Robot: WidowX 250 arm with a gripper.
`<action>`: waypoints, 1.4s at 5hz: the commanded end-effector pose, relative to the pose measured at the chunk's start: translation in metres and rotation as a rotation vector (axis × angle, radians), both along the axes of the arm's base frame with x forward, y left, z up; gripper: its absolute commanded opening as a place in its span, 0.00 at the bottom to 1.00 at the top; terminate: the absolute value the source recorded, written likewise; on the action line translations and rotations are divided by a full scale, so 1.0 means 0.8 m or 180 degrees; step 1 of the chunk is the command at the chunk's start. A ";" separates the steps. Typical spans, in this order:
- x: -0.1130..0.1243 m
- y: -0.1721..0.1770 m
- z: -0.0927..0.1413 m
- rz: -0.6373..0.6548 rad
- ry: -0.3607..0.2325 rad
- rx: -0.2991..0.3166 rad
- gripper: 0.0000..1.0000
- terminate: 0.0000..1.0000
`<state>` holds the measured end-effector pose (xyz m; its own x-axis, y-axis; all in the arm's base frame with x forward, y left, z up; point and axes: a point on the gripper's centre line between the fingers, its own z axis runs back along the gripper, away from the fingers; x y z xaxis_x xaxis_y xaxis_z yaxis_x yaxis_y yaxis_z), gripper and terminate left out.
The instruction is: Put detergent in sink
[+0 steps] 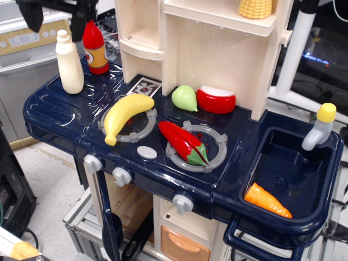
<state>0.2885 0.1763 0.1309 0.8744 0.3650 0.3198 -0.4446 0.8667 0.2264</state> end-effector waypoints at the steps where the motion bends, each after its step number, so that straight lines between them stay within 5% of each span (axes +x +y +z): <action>1: 0.008 0.031 -0.004 -0.0221 -0.0221 -0.0005 1.00 0.00; 2: 0.021 0.034 -0.016 -0.0362 -0.0335 0.0115 1.00 0.00; 5: 0.038 0.050 -0.056 -0.0294 -0.0567 -0.0160 1.00 0.00; 6: 0.040 0.045 -0.052 -0.0154 -0.0580 -0.0238 0.00 0.00; 7: 0.032 0.020 -0.020 -0.0031 -0.0412 -0.0456 0.00 0.00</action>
